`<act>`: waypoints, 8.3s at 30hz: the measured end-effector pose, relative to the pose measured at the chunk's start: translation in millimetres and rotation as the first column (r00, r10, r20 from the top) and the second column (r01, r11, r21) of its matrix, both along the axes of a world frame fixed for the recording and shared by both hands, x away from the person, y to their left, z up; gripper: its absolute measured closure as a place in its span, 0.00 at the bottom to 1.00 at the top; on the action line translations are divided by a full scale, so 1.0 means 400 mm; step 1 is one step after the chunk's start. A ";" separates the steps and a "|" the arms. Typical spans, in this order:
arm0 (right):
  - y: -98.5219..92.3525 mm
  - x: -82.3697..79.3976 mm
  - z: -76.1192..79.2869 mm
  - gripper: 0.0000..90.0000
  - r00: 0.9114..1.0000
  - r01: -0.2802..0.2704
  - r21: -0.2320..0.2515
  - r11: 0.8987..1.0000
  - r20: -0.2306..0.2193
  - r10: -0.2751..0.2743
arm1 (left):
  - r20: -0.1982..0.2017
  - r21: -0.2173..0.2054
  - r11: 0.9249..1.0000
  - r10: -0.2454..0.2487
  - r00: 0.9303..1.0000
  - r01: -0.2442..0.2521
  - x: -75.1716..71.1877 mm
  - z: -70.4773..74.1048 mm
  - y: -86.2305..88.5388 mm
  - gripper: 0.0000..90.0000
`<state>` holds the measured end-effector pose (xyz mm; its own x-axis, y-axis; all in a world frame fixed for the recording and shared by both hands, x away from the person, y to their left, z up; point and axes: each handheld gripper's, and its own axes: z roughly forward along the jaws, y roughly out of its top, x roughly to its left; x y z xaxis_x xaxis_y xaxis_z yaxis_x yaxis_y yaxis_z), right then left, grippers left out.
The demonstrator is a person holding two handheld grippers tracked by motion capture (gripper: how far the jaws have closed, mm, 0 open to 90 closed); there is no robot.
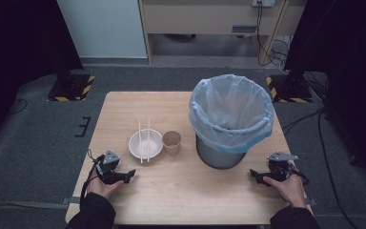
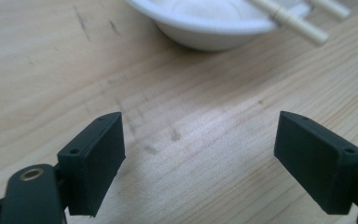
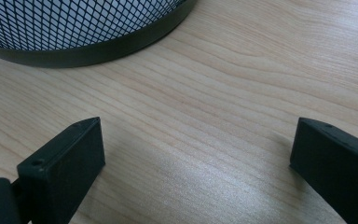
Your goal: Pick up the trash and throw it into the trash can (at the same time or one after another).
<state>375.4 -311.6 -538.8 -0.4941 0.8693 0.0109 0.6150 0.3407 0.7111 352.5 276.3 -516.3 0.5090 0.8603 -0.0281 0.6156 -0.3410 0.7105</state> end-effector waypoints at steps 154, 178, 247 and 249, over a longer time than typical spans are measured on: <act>0.001 -0.007 0.000 0.04 1.000 0.016 -0.003 1.000 -0.002 -0.016 | 0.218 -0.250 0.954 0.220 0.951 -0.163 0.153 0.219 -0.083 0.95; 0.001 -0.006 0.000 0.03 1.000 0.015 -0.004 1.000 0.001 -0.015 | 0.410 -0.367 0.930 0.157 0.899 0.004 0.079 0.386 -0.125 0.95; 0.002 -0.006 0.000 0.03 1.000 0.015 -0.002 1.000 -0.001 -0.015 | 0.630 -0.388 0.847 -0.044 0.775 0.364 0.098 0.631 -0.487 0.95; 0.002 -0.006 0.000 0.03 1.000 0.015 -0.002 1.000 -0.001 -0.015 | 0.628 -0.384 0.846 -0.055 0.776 0.371 0.106 0.629 -0.509 0.95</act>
<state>372.9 -310.9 -538.8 -0.4807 0.8768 0.0092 0.6206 0.3328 0.7100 394.8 72.6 -264.5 0.7283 0.6846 -0.0297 -0.0109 0.0549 0.9984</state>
